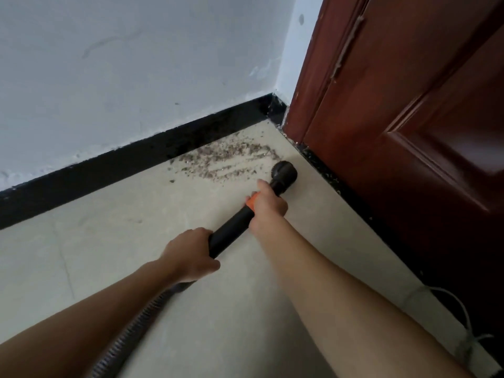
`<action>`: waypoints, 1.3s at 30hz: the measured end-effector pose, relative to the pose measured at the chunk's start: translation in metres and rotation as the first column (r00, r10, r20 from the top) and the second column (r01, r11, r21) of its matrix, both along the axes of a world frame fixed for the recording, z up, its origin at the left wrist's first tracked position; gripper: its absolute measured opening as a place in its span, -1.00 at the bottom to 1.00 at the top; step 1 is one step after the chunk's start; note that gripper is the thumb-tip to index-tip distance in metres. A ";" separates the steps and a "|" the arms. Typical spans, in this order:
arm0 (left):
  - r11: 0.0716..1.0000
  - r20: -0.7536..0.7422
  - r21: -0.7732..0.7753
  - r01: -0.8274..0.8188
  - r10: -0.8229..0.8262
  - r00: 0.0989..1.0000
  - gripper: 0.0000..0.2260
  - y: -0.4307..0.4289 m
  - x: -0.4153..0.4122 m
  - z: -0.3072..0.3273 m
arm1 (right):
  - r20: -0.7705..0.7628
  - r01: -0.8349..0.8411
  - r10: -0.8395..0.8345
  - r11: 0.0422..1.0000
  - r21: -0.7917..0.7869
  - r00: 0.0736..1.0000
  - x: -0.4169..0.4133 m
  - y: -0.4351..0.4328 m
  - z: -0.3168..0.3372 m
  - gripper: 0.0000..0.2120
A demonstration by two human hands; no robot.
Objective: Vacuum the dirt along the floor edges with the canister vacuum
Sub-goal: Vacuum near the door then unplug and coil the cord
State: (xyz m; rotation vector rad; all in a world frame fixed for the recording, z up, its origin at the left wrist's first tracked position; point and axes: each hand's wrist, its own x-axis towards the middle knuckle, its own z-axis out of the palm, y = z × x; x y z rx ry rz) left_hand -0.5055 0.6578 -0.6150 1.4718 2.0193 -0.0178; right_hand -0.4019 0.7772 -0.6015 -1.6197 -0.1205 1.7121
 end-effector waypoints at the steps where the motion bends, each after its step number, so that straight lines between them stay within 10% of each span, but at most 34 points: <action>1: 0.999 -0.002 -0.024 -0.026 0.026 1.000 -0.77 0.007 -0.003 0.001 | -0.014 -0.019 0.019 1.000 0.000 1.000 -0.005 0.009 -0.002 -0.68; 17: 0.986 -0.102 -0.157 -0.065 0.049 0.994 -0.75 0.058 -0.018 0.066 | -0.077 -0.255 0.248 0.961 -0.107 0.966 -0.034 0.071 0.020 -0.84; 25: 0.972 -0.008 -0.135 0.193 -0.196 0.981 -0.74 0.075 -0.028 0.079 | 0.087 -0.155 0.165 0.982 -0.105 0.982 -0.012 0.074 0.021 -0.69; 39: 0.999 0.045 0.048 -0.005 0.003 0.999 -0.73 0.137 -0.039 0.033 | 0.174 -0.258 0.242 0.963 0.077 0.955 -0.053 0.158 0.000 -0.81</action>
